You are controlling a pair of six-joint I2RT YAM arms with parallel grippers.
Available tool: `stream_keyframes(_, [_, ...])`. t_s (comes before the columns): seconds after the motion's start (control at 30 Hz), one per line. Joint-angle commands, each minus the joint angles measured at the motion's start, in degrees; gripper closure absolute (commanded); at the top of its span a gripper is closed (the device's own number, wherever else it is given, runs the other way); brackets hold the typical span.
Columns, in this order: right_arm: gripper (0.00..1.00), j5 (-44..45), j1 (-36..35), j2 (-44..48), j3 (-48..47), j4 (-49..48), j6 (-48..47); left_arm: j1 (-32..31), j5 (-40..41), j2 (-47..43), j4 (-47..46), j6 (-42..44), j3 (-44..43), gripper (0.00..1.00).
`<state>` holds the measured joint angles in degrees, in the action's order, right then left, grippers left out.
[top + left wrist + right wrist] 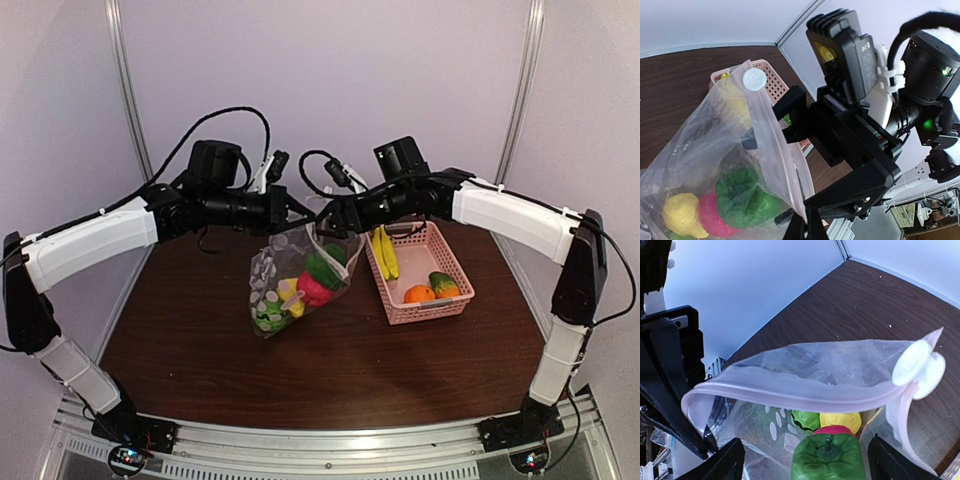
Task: Place the food in the zip-top bag and seal the zipper
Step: Place the fake vegetable in the zipper food storage bag, then adjust the zipper food storage bag.
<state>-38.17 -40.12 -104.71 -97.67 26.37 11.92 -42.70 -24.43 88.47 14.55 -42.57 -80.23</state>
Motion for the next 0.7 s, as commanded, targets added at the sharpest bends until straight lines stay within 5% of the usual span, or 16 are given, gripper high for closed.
stream_keyframes(0.0, [0.11, -7.5, -0.7, -0.3, -3.1, -0.3, 1.1, -0.4, 0.9, -2.1, -3.1, -0.1, 0.3, 1.00])
stream_keyframes(0.23, [0.09, -17.3, 3.1, 8.3, -6.9, 3.4, -3.1, 0.4, 11.5, -11.4, 5.3, 7.2, -3.1, 1.00])
stream_keyframes(0.4, [0.08, -21.6, 10.0, 14.1, -3.2, -2.9, 2.4, 2.0, 28.7, -20.1, 6.1, 14.0, -1.5, 1.00])
stream_keyframes(0.57, [0.08, -10.7, 9.5, 13.2, 1.3, -1.2, -0.1, 0.7, 5.9, -5.7, 1.3, 6.0, 3.5, 1.00])
stream_keyframes(0.67, [0.10, -1.9, 6.5, 12.3, 2.4, 2.6, -5.1, -3.7, 10.5, -2.8, -3.1, 5.6, 4.0, 1.00])
